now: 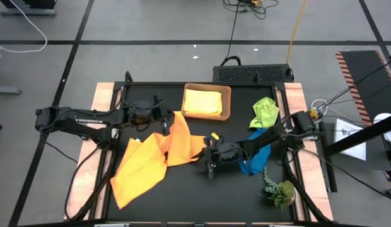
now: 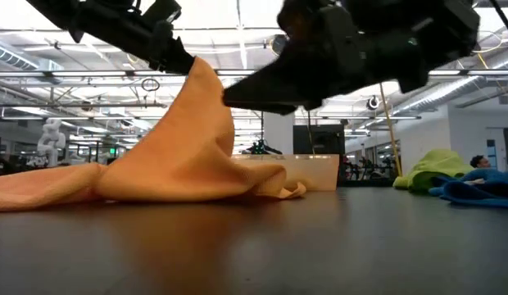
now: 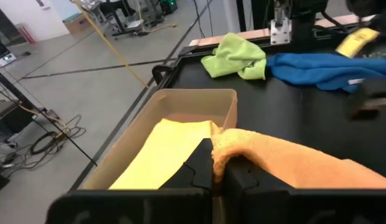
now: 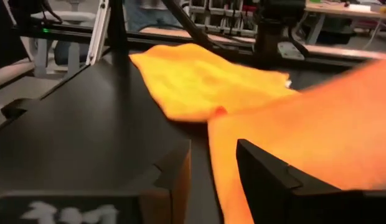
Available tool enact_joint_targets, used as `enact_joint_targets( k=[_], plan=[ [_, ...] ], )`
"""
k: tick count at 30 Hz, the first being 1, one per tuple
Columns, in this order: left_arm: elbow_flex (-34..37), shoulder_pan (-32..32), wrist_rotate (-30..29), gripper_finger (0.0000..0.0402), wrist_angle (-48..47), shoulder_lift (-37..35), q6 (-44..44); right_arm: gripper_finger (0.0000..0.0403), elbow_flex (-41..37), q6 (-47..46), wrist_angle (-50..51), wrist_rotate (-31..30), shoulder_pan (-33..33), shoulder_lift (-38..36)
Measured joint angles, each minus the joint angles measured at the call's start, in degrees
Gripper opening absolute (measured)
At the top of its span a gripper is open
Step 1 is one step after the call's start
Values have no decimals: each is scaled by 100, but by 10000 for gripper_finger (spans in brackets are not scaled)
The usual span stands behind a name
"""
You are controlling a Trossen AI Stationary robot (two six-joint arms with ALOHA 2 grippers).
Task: Fold microfiber towels
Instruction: Fold the right orange towel
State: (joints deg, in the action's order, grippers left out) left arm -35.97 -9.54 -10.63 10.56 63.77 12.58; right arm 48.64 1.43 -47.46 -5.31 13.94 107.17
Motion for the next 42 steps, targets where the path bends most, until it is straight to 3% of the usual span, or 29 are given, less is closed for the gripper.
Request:
enact_joint_targets(
  k=[6,17,28,33,39,42],
  plan=[
    [0,-363,323,9,56,-66,30,148,576,348,102,-47,-33,444],
    [-2,-473,334,12,441,-184,-128,149,1428,603,663,-119,-308,1447],
    [-2,-502,596,11,619,-177,-422,147,1891,542,2009,-1245,-483,1745],
    [-2,-503,650,5,633,-177,-430,111,1893,377,2209,-1681,-510,1747],
    [-2,-501,667,8,572,-177,-524,15,1889,469,2274,-1743,-521,1711],
    [-2,-491,906,4,559,-179,-591,7,1878,521,2289,-1791,-475,1605]
  ],
)
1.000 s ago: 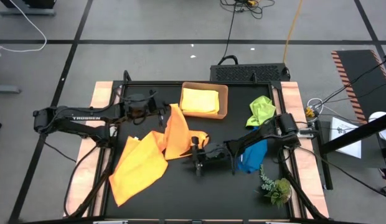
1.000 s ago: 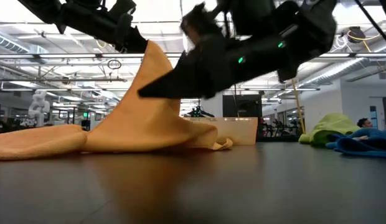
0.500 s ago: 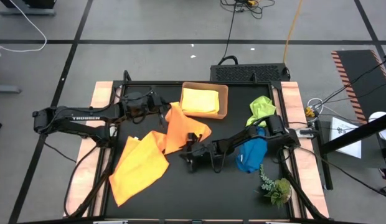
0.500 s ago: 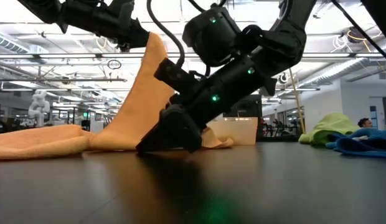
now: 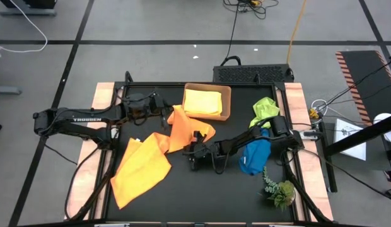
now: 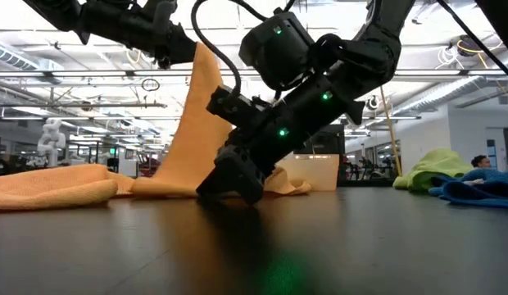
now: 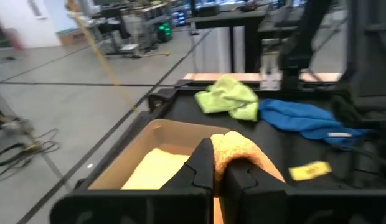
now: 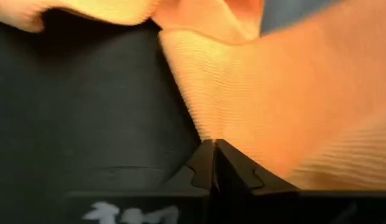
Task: Fold microfiber towels
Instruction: Fold the right orange towel
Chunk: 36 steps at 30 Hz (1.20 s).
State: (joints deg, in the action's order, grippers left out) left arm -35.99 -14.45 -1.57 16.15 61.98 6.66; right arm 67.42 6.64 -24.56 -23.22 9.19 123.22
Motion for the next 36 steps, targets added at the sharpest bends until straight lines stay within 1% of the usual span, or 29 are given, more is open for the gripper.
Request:
enact_joint_targets(
  k=[3,7,8,14,20,22,24,26,29,32,36],
  plan=[
    [2,49,240,8,-32,-129,-114,1,-18,117,105,-27,217,-340],
    [2,221,308,4,-225,-476,-125,1,-7,226,358,10,664,-1062],
    [2,278,308,3,-330,-588,-125,1,-7,267,480,-89,782,-1242],
    [2,834,307,3,-1125,-1217,-243,0,-7,642,977,-1225,1542,-2218],
    [2,1548,263,3,-1856,-1320,-497,0,-7,762,1471,-2158,1924,-2784],
    [2,1816,142,3,-1983,-1171,-640,0,-7,542,1790,-2308,1952,-2902],
    [9,2098,-38,4,-2131,-953,-749,0,-43,184,2100,-2329,1941,-2937],
    [40,2373,-167,3,-2004,-648,-811,0,-175,-111,2356,-2331,1881,-2942],
    [76,2716,-320,4,-1704,-86,-878,0,-530,-541,2394,-2330,1761,-2942],
    [76,2963,-481,5,-1255,527,-901,0,-954,-918,2416,-2328,1629,-2940],
    [78,3180,-680,3,-188,1416,-1026,0,-1521,-1445,2221,-2330,1473,-2940]
  ],
)
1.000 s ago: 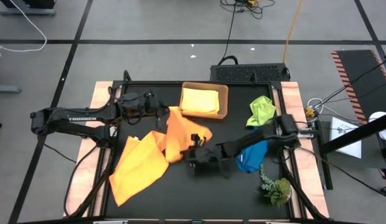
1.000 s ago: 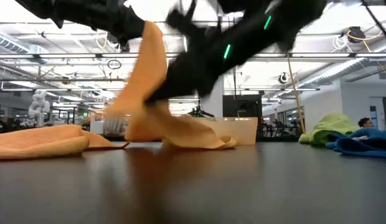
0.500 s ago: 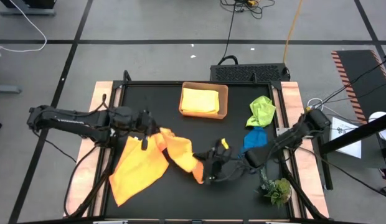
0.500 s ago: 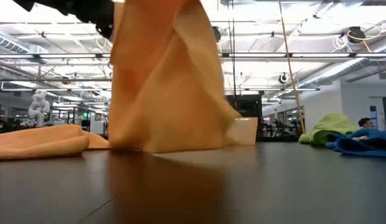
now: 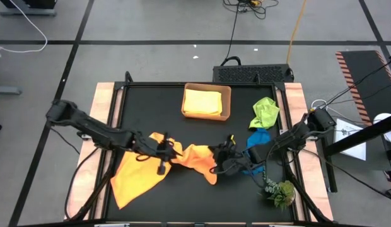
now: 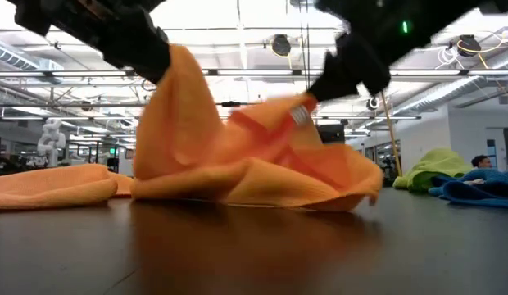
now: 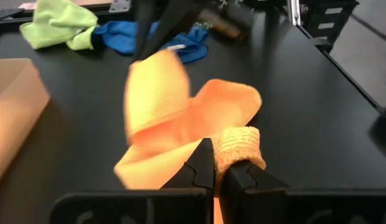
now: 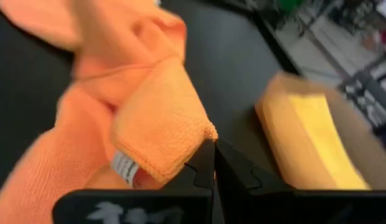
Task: Fold microfiber towels
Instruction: Fold the right orange towel
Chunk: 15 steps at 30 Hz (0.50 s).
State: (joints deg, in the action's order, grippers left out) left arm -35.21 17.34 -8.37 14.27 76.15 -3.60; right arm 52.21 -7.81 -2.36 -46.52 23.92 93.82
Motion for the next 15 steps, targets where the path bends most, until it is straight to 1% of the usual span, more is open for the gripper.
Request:
enact_joint_targets(
  k=[3,7,11,15],
  plan=[
    [-1,83,-32,7,750,611,49,0,-486,-239,-379,2,-67,0],
    [1,158,48,3,1385,1145,-377,0,-1191,-307,-1337,11,-71,0],
    [1,336,27,7,1917,1538,-457,0,-1816,-306,-2321,20,-71,0],
    [1,385,-79,4,2334,1773,-467,0,-2341,-193,-3418,24,-71,0]
  ],
)
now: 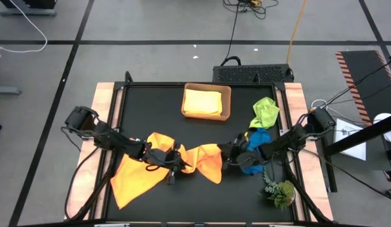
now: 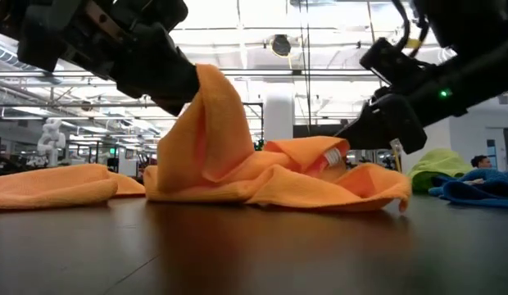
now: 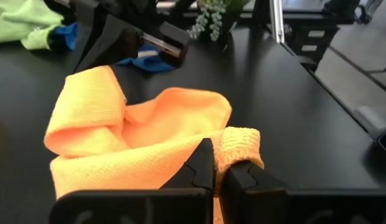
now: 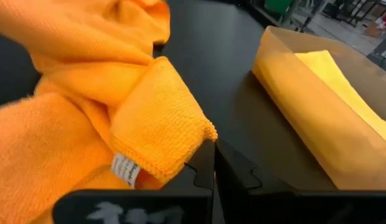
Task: Fold microfiber towels
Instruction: Fold the right orange towel
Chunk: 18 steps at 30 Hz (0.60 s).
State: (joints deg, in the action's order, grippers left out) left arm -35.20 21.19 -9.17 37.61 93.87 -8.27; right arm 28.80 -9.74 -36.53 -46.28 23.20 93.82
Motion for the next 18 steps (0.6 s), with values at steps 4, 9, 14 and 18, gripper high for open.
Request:
enact_joint_targets(
  k=[4,9,14,18],
  plan=[
    [0,-53,2,6,190,68,-3,0,-362,12,-743,2,11,0],
    [0,-81,56,3,112,67,-92,1,-541,236,-1346,4,13,0],
    [0,-81,314,8,-133,38,-96,8,-525,987,-1644,9,13,-303],
    [-1,-132,188,3,-258,18,-70,21,-523,1363,-1491,29,13,-733]
  ],
)
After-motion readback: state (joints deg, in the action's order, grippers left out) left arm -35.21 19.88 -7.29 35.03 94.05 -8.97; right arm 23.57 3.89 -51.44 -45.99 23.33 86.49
